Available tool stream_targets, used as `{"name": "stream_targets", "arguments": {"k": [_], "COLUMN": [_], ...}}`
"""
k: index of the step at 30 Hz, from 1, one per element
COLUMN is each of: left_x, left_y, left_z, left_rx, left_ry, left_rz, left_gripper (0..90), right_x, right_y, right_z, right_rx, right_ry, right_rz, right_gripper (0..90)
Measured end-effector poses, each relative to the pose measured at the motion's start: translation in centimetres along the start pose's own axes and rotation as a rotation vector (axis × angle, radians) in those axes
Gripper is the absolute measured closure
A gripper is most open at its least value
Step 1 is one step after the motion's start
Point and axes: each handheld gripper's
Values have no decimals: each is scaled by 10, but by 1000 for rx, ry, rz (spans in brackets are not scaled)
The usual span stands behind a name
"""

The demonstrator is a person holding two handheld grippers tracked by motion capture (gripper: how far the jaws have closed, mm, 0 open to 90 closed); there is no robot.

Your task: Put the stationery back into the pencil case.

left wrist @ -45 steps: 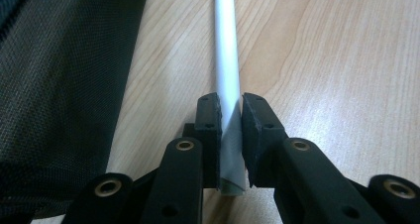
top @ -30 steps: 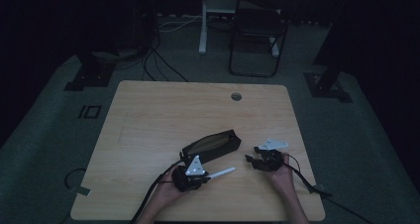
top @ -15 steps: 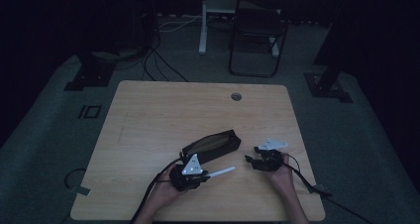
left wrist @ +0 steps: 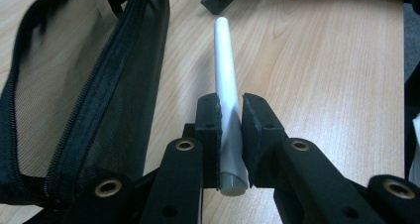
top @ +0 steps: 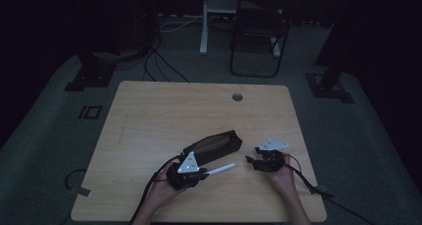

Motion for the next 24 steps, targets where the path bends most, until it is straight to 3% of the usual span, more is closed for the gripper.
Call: {"name": "stream_targets", "arguments": {"k": [24], "left_x": [18], "left_y": [-4], "left_z": [-18], "left_rx": [-9], "left_ry": [44], "left_rz": [24], "left_gripper": [789], "right_x": [0], "right_y": [0], "right_z": [0], "right_rx": [1], "right_ry": [0], "right_rz": [2], "right_gripper": [421]}}
Point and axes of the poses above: each handheld gripper's, and its own axes: z roughly forward along the jaws, x roughly out of its top, y roughly to its right, and after that the axes turned 8 degrees about y, right-handed
